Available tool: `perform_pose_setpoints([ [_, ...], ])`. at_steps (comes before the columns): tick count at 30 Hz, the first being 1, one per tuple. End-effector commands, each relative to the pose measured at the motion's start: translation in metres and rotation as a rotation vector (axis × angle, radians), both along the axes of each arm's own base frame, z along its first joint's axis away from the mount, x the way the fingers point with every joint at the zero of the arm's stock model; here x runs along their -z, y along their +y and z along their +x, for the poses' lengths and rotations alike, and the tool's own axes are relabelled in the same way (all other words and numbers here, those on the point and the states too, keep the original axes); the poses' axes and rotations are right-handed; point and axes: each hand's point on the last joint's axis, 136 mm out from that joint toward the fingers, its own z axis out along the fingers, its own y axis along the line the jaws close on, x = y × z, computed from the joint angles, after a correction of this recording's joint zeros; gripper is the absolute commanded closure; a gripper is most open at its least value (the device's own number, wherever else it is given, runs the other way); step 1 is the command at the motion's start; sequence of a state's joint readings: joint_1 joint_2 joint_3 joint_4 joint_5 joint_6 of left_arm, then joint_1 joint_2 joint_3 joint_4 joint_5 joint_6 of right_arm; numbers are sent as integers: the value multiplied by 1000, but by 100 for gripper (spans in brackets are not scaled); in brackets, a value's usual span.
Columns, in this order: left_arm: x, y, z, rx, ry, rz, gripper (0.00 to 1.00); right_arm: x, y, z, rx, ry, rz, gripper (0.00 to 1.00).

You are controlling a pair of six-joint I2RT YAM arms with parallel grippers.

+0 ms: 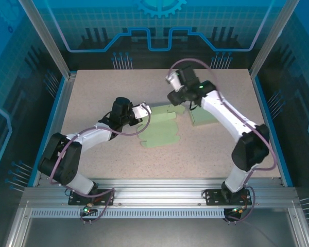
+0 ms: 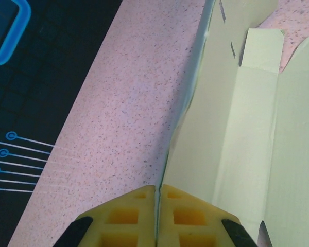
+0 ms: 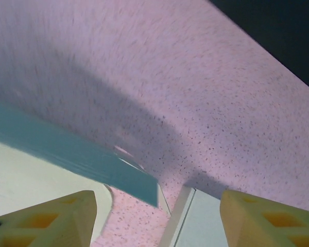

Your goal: Fold the paper box

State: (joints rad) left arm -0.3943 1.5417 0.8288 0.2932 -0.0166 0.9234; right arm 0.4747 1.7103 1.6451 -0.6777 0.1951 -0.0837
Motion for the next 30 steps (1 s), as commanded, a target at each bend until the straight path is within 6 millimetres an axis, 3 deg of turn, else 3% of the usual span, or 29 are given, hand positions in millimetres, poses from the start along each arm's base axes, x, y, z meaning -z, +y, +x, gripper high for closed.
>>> perform_pose_setpoints([
  [1,-18,3,12,-53,-108,-4,94,-6,5,-6,151,179,346,34],
  [7,-6,-1,5,-61,-99,-16,95,28,21,6,211,349,472,32],
  [14,4,2,4,-71,-77,5,95,51,41,29,213,427,509,32],
  [26,17,4,13,-103,-49,15,96,86,62,10,238,577,628,33],
  [30,17,3,14,-102,-51,12,96,98,61,13,254,597,616,33],
])
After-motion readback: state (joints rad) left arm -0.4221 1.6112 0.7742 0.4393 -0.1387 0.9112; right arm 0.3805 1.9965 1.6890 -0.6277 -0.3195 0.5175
